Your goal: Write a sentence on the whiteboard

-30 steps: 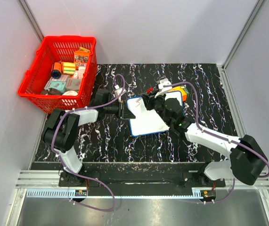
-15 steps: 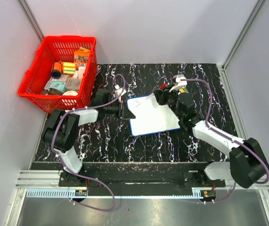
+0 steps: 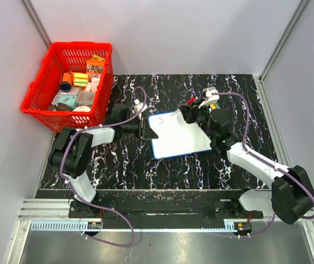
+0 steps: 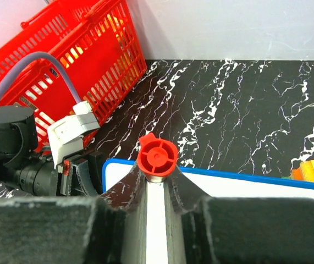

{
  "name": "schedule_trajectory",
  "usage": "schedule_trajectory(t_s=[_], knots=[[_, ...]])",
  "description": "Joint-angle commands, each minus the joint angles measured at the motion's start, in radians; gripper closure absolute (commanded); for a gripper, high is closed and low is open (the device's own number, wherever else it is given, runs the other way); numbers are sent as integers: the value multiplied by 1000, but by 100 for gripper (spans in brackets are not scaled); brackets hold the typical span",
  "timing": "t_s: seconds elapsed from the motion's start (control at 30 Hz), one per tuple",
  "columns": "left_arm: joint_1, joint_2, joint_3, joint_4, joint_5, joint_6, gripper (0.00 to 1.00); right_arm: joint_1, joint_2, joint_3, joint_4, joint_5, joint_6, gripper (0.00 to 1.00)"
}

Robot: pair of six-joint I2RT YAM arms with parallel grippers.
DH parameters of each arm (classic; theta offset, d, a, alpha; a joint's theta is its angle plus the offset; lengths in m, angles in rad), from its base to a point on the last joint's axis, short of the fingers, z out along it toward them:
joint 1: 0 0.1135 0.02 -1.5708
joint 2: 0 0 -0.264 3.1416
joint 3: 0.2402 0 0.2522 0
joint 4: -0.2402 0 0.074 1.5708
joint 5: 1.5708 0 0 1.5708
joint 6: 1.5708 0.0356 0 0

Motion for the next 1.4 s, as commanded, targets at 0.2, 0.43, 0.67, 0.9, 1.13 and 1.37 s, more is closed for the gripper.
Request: schedule_trajectory(t_s=[0.2,0.43,0.67,0.9,1.13,1.37], knots=[[-12,-10,4,-33,-120,108,100,8,-8,7,36,11,-25,100],[-12,-9,5,-31,-120,106,100,69,-2,25,5,108,-118,100],[-13,-9,4,-37,-125,111,100,155,61,59,19,203,-163,100],[-13,-7,10,-43,-123,114,100,155,112,90,14,215,-149,100],[-15,-4,11,-43,-122,114,100,155,107,88,44,197,-138,100],[-16,-6,11,-43,-120,115,100,155,128,90,53,180,-120,100]])
